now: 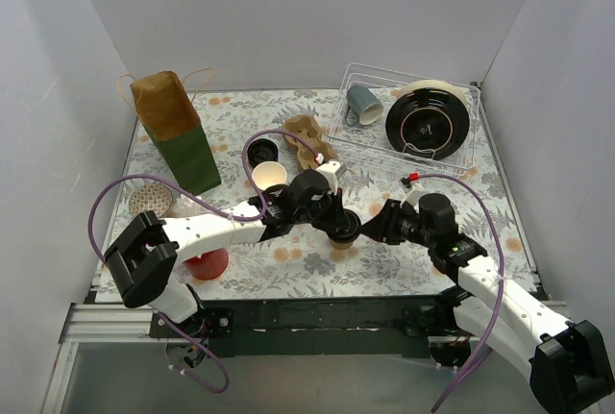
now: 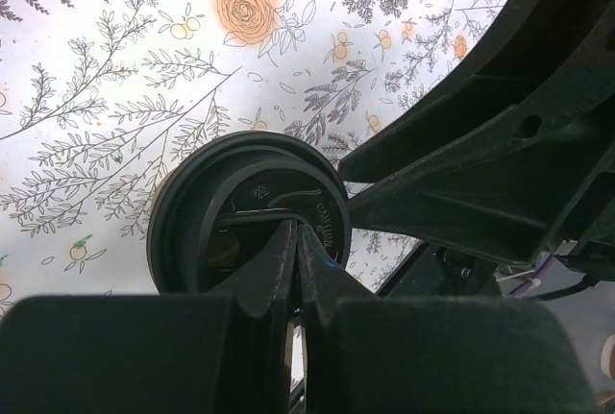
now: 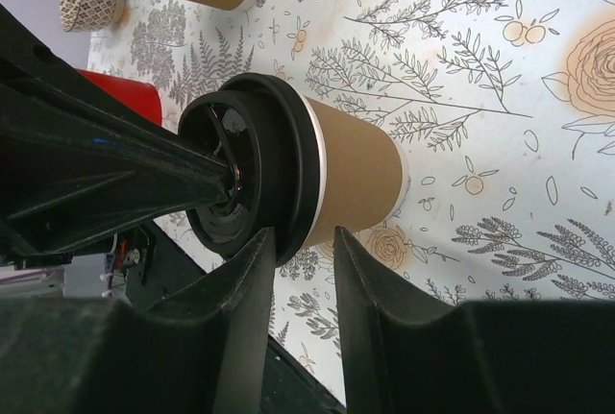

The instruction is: Pack the takeout coffee

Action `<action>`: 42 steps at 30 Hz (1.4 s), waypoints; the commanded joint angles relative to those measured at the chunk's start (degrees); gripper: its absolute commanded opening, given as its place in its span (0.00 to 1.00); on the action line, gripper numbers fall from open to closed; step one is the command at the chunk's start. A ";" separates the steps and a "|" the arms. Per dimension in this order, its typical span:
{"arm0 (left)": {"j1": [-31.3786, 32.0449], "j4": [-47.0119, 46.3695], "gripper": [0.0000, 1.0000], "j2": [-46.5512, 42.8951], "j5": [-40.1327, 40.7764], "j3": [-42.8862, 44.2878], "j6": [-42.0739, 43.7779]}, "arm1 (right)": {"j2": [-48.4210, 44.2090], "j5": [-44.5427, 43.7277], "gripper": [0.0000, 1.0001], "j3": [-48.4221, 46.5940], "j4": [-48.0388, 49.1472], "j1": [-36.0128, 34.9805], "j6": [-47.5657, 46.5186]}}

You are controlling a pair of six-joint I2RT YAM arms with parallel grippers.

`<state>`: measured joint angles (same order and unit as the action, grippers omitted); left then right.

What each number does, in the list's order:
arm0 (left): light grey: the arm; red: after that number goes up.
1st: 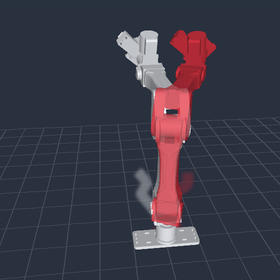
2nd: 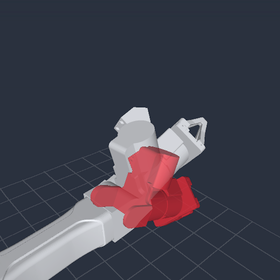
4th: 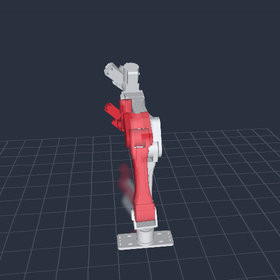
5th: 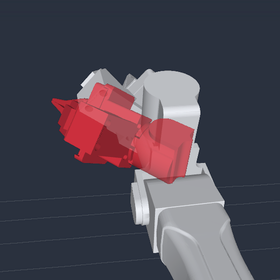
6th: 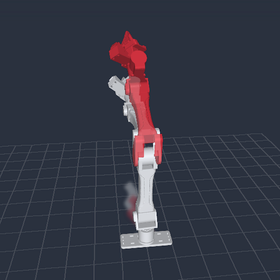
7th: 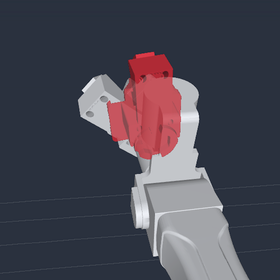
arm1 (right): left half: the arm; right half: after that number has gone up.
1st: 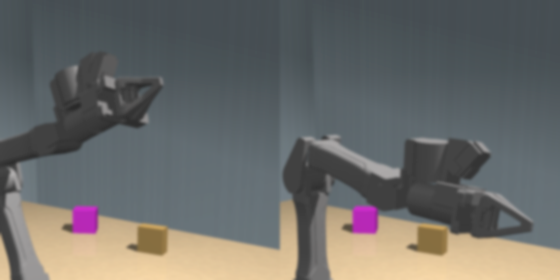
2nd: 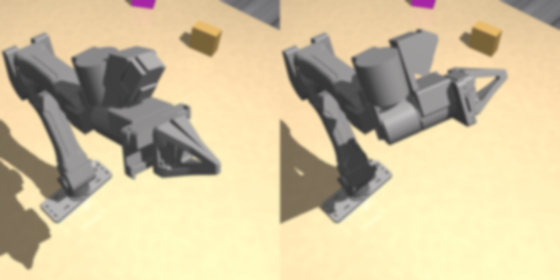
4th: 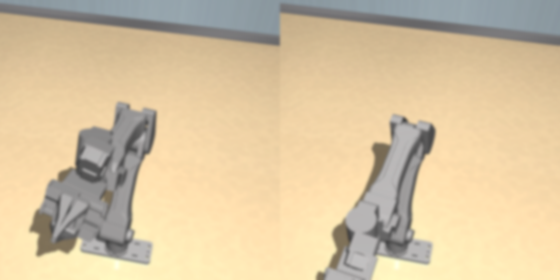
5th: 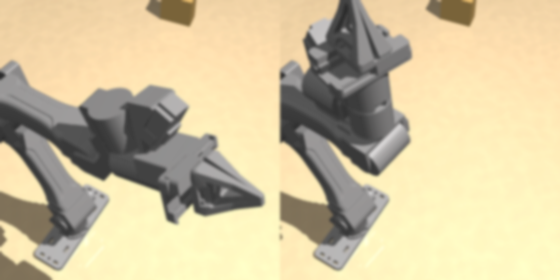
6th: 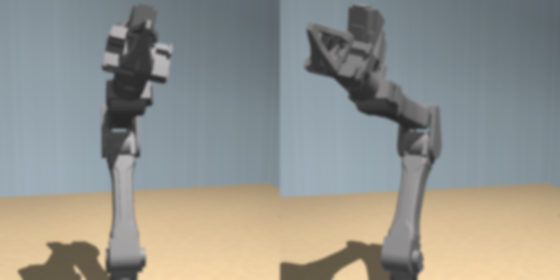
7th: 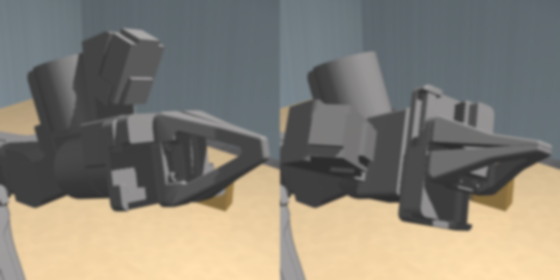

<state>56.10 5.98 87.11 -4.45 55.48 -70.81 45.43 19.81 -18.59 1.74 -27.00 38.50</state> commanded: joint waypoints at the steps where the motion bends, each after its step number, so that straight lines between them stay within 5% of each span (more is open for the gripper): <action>1: 0.24 3.43 0.00 0.34 1.81 -2.31 0.23 | -1.04 -0.91 0.35 1.89 3.27 0.02 1.49; 12: 0.24 3.25 0.00 1.31 2.52 -4.07 -0.65 | -5.35 -3.64 0.04 8.39 5.12 0.02 5.62; 20: 0.24 3.51 0.00 2.54 2.69 -4.42 -1.35 | -4.91 -3.11 0.01 9.45 6.35 0.02 5.88; 23: 0.24 4.56 0.00 2.54 2.34 -2.49 -1.53 | -5.52 -2.24 0.11 7.00 5.74 0.02 5.62; 25: 0.24 5.71 0.07 2.28 2.60 0.83 -1.88 | -6.31 -1.62 0.21 4.98 3.99 0.11 5.27; 29: 0.24 8.34 0.57 1.40 2.60 7.52 -1.09 | -7.98 -2.76 0.29 -2.31 -0.67 0.02 4.13; 33: 0.24 11.59 0.71 0.87 3.13 13.59 0.75 | -7.90 -2.59 0.32 -6.01 -3.40 0.11 2.90; 42: 0.24 18.72 0.74 -5.44 13.93 8.00 -5.30 | -4.48 -4.35 0.41 -8.57 -5.34 0.11 -4.03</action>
<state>56.34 18.83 87.07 2.00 68.03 -72.31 39.35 16.43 -23.92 -2.13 -26.92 39.72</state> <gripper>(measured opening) 0.741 0.387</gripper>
